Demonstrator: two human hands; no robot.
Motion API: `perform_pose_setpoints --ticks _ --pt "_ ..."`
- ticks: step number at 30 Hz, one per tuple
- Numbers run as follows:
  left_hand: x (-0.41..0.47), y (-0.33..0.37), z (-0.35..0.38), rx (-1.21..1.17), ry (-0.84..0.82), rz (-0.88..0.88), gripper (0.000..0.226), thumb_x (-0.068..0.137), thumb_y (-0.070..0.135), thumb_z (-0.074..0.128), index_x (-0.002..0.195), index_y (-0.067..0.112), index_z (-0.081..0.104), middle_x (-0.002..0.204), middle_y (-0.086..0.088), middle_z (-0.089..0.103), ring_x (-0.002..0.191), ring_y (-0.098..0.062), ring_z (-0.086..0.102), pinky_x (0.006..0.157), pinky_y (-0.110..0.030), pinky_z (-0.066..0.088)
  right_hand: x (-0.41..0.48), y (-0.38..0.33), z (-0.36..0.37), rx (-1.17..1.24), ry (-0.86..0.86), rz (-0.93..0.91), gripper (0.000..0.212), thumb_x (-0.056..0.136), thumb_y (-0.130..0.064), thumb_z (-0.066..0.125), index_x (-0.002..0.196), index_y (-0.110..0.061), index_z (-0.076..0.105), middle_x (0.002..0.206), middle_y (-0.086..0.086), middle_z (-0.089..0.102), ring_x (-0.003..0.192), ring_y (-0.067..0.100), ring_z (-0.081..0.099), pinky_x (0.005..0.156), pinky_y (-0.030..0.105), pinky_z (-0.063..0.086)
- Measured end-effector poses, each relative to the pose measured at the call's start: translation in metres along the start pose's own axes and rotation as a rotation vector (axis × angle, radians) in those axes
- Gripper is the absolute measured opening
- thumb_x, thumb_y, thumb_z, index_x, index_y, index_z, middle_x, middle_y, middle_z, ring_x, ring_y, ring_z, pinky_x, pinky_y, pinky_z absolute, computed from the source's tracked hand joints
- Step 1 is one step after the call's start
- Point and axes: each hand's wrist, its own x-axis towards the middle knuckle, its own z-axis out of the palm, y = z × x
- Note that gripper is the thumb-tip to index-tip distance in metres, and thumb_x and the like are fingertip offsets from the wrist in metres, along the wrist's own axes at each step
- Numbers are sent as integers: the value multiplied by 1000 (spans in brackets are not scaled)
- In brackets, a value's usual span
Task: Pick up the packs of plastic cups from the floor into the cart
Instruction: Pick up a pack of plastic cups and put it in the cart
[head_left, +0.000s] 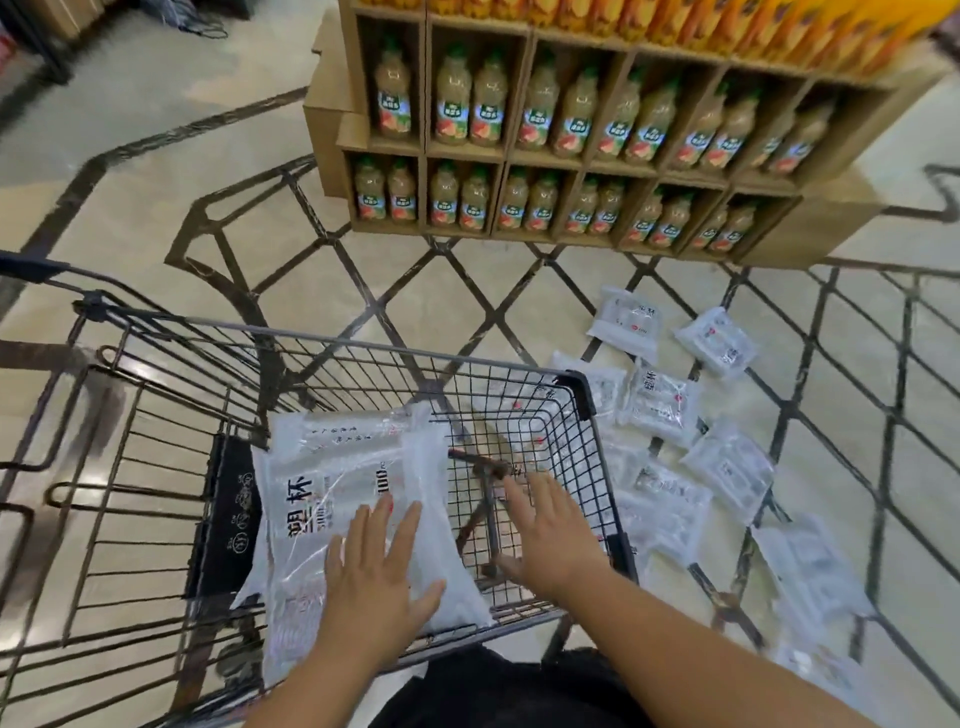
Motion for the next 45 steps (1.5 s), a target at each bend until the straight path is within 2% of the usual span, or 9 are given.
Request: perform_pose_setpoints --ticks 5,11,16,24,26,31,36,40,45 --pt "-37 -14 42 152 -146 33 80 86 78 29 151 31 34 156 -8 36 141 -31 30 101 -64 40 -18 41 75 160 -130 158 91 90 -77 24 156 -30 -17 163 9 -22 150 31 -19 123 51 -2" --pt "-32 -3 47 174 -213 44 83 85 80 17 157 38 9 166 -3 1 152 -27 -3 117 -60 4 -14 51 100 306 -92 221 93 88 -70 38 158 -28 -6 165 12 -13 151 32 -15 123 51 4" --pt "-32 6 50 189 -258 36 83 85 76 22 157 39 3 166 -3 1 152 -29 -2 117 -63 7 -2 66 104 386 -2 206 82 93 -68 30 159 -28 2 167 5 -9 153 25 -12 124 47 4" --pt "-54 41 67 247 -290 -11 84 83 77 20 155 43 -8 166 -4 -8 152 -30 -3 114 -67 15 -29 98 130 467 56 220 79 93 -62 35 158 -29 6 167 1 -6 153 23 -4 123 47 12" --pt "-62 57 72 254 -287 -19 84 83 77 21 156 41 -4 166 -4 -4 152 -31 1 112 -68 18 -38 111 139 465 69 213 79 92 -63 34 158 -28 7 167 1 -4 153 23 -2 123 47 13" --pt "-84 103 93 250 -233 -32 85 82 78 19 154 44 -12 165 -2 -12 152 -27 -9 116 -65 9 -68 150 157 452 82 190 80 93 -63 33 158 -26 6 167 3 -3 153 23 -2 123 46 12" --pt "-104 159 115 255 -248 -35 86 83 75 25 156 40 -5 166 -6 0 152 -31 2 113 -68 14 -101 197 171 464 112 191 77 92 -60 37 158 -29 11 167 2 3 152 22 4 121 47 17" --pt "-114 203 133 228 -279 -32 87 82 76 24 154 42 -11 166 -6 0 152 -31 2 112 -68 14 -122 239 186 455 101 204 80 88 -64 35 157 -32 12 166 -1 6 152 21 7 121 48 20" --pt "-122 250 152 150 -295 -39 85 81 79 18 148 47 -24 163 -1 -20 150 -26 -18 116 -65 3 -139 283 199 437 110 210 76 92 -60 42 156 -35 11 166 -3 4 152 21 9 120 46 20"
